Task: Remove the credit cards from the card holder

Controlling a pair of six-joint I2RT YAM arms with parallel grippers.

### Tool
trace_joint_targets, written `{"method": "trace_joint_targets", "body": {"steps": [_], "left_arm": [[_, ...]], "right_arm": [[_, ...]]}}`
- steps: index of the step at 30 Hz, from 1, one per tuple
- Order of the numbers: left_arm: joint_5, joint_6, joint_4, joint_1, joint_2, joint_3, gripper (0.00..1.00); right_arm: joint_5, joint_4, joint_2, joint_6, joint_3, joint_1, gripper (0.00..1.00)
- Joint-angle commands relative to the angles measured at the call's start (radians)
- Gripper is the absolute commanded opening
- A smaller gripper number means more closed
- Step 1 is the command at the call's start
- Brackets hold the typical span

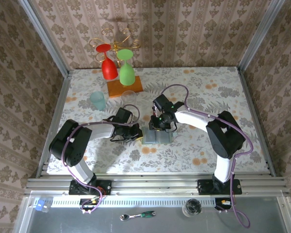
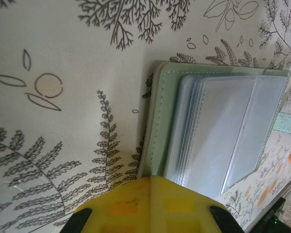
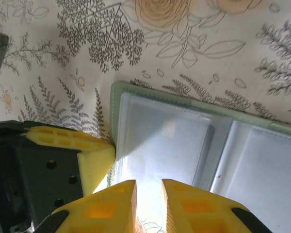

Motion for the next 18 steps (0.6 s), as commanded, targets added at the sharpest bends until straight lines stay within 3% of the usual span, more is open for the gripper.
{"method": "trace_joint_targets", "body": {"steps": [1,18], "left_arm": [[0.002,-0.009,0.002,-0.002,0.014,-0.017,0.03],[0.005,-0.006,-0.003,0.0,0.024,-0.013,0.03]], "right_arm": [[-0.045,0.043,0.013,0.055,-0.034,0.01,0.21],[-0.09,0.11,0.063,0.129,-0.056,0.013,0.24]]}}
